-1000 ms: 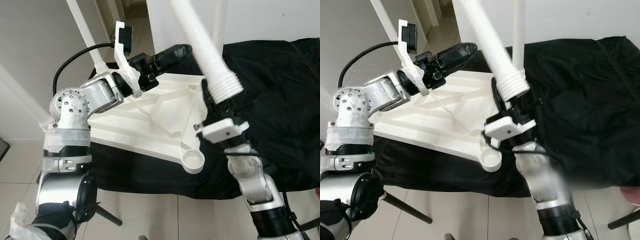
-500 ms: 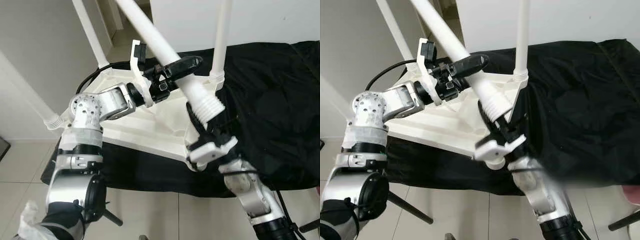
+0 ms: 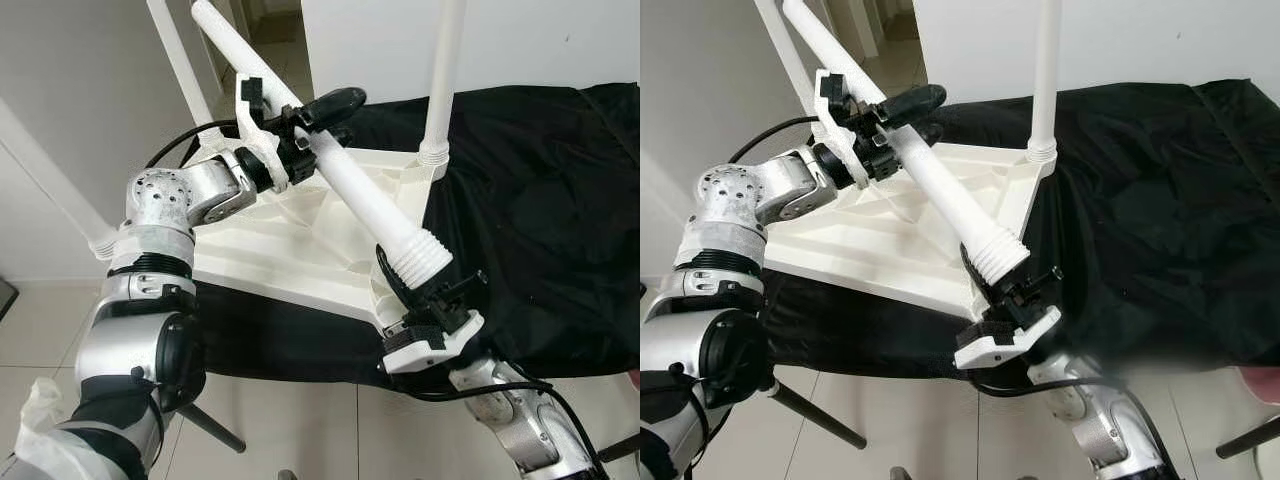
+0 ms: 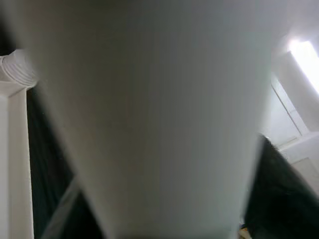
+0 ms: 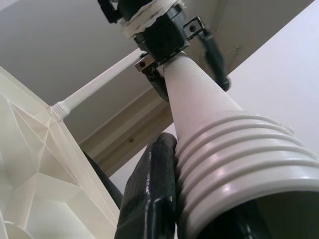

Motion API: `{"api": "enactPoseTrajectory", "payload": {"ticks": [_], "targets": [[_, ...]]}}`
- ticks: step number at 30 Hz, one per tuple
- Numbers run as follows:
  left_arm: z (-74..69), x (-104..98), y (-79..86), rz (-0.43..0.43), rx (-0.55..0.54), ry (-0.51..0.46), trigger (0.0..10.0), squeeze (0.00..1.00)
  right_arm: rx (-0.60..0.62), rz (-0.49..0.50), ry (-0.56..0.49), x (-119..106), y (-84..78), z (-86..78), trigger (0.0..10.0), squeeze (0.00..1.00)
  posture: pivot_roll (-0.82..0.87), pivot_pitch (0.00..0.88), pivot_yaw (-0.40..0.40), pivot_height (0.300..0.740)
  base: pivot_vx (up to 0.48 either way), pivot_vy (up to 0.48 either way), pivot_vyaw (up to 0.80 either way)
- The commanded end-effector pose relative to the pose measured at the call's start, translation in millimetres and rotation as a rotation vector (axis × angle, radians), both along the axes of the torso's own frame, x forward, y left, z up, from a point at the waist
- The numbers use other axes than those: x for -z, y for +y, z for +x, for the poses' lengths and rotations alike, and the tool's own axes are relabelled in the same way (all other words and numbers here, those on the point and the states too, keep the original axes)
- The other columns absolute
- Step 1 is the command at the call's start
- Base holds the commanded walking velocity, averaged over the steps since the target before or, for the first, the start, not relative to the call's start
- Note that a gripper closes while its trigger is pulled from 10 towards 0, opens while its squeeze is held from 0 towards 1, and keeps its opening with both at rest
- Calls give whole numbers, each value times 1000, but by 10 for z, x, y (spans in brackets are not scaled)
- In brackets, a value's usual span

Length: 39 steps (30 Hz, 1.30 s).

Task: Building children table

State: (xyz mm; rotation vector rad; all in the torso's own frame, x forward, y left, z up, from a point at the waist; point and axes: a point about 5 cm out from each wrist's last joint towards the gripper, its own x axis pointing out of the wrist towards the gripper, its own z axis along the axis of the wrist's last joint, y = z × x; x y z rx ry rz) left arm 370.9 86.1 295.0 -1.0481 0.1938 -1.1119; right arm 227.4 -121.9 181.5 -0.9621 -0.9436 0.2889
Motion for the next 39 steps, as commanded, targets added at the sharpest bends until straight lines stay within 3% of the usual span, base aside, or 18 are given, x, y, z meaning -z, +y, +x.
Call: {"api": "enactPoseTrajectory", "payload": {"ticks": [1,8,9,20,21,25,31,37,39], "targets": [[27,-111,132,-29,-51,-39,0,0,-3,-14,11,42,23,-21,10000,0,-113,35,166,740,0,0,0],[102,-111,206,-55,-95,-22,0,0,54,19,-20,71,-10,-29,10000,0,-111,39,164,740,0,0,0],[120,-121,225,-61,-106,-15,0,0,57,34,-23,84,-18,-40,10000,1000,-111,39,164,740,0,0,0],[209,-129,368,-77,-182,18,0,0,117,66,-39,234,-61,-130,10000,1000,-99,43,167,740,0,0,0],[242,-118,397,-58,-211,31,10000,0,147,66,-16,306,-115,-185,10000,0,-97,44,165,740,0,0,0],[259,-131,418,-40,-234,21,10000,0,180,94,26,351,-186,-226,10000,0,-99,46,166,740,0,0,0],[249,-248,407,51,-295,-129,10000,0,286,337,131,230,-400,-127,10000,0,-106,47,151,740,0,0,0],[230,-285,382,68,-323,-190,10000,0,288,392,136,130,-396,-54,10000,0,-105,48,143,740,0,0,0],[206,-317,347,104,-365,-265,10000,0,263,471,186,38,-356,38,10000,0,-104,48,135,740,0,0,0]]}}
